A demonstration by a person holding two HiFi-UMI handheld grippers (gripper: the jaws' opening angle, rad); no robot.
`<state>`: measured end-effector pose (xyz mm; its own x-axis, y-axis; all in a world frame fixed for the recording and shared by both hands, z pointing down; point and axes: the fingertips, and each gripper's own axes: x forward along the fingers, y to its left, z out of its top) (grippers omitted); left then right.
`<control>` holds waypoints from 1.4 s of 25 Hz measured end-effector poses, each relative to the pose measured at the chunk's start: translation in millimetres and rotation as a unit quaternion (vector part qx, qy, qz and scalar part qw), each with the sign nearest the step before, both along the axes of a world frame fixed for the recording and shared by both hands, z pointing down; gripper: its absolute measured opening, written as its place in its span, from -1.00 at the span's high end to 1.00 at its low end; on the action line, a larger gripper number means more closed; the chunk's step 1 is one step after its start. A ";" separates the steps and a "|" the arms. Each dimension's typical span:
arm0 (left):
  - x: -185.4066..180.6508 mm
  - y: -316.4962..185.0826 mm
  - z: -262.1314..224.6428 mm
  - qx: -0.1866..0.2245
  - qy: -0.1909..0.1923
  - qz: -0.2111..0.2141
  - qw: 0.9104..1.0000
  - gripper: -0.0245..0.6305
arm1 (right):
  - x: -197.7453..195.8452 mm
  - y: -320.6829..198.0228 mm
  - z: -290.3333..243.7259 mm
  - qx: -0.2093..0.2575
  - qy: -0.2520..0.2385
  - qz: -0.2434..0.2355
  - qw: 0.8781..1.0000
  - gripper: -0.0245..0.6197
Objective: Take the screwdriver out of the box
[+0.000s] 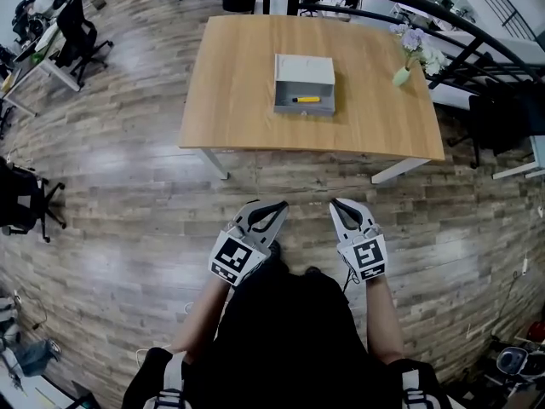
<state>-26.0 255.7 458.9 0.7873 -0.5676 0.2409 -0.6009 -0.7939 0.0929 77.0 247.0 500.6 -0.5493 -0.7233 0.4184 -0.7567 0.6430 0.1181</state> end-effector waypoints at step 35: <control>27.5 -66.0 -0.8 0.002 -0.014 -0.028 1.000 0.85 | 42.9 -77.3 18.4 -0.006 0.005 -0.004 1.000 0.84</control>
